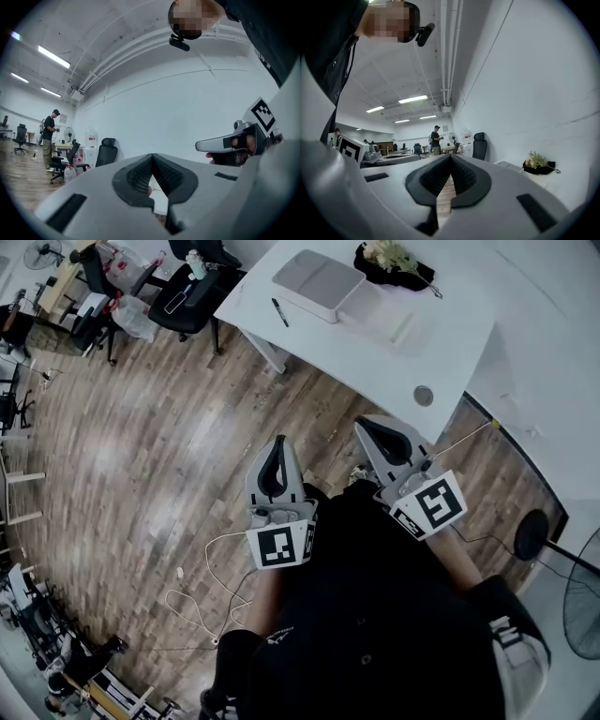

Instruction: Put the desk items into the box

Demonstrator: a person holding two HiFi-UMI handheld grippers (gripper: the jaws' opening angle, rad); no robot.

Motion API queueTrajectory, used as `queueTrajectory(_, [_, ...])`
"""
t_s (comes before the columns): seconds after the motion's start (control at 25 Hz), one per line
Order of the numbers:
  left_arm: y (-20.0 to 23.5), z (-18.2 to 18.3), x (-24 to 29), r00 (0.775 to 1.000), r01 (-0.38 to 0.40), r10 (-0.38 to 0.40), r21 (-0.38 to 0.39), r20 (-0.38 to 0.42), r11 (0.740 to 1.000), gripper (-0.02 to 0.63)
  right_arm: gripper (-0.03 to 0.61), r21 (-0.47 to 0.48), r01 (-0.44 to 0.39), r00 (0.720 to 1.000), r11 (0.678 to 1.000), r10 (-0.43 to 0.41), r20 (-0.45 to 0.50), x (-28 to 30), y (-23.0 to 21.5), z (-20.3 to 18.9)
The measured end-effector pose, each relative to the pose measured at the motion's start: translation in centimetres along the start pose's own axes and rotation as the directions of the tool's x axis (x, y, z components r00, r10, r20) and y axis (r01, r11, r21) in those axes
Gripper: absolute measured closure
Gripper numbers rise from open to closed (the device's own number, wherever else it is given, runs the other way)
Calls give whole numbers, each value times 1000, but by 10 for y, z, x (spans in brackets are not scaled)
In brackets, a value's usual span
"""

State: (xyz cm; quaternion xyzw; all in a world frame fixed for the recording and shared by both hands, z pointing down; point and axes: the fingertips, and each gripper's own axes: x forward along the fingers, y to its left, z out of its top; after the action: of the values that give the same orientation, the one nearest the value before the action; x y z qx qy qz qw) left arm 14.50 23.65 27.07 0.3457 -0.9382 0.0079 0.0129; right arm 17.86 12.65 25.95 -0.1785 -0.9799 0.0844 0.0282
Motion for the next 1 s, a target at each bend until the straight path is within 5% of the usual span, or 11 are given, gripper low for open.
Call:
queueTrajectory(0.44, [4, -11, 47, 998, -53, 52, -30, -38, 998, 606, 578, 21, 57, 997, 998, -55, -55, 2, -45, -10])
queueTrajectory(1.0, [49, -43, 176, 993, 86, -89, -39, -82, 996, 606, 578, 13, 304, 950, 953, -302, -79, 69, -136, -6])
